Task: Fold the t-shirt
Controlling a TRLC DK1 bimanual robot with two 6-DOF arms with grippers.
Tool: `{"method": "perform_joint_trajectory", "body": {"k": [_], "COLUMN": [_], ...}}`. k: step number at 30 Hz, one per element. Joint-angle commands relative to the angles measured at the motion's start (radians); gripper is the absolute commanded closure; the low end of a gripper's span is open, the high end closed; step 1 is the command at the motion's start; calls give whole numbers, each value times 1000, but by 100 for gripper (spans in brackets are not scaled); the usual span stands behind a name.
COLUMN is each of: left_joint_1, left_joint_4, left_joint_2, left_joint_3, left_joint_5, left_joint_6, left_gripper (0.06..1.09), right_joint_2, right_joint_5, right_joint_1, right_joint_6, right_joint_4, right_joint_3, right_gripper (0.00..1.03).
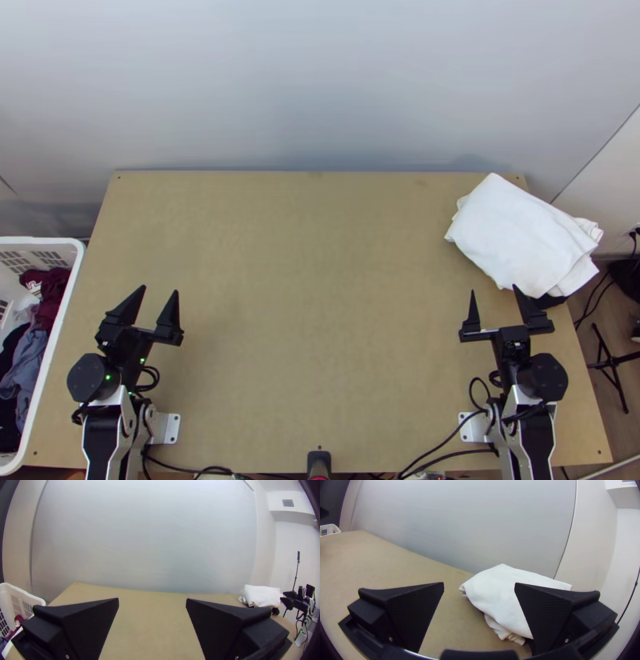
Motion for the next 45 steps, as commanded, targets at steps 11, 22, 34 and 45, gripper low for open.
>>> {"method": "perform_joint_trajectory", "body": {"k": [11, 22, 34, 45], "left_joint_1": [-26, -30, -34, 326], "left_joint_4": [1, 0, -8, -513], "left_joint_2": [0, -1, 63, 606], "left_joint_3": [0, 6, 164, 827], "left_joint_5": [2, 2, -8, 26], "left_joint_6": [-148, -263, 221, 470], "left_gripper": [10, 10, 11, 11], "right_joint_2": [0, -3, 158, 666], "right_joint_5": [0, 22, 54, 54], "right_joint_1": [14, 33, 6, 37], "right_joint_6": [5, 61, 65, 148], "right_joint_4": [0, 5, -164, -759], "right_joint_3": [1, 8, 338, 1151], "right_gripper": [4, 4, 5, 5]}}
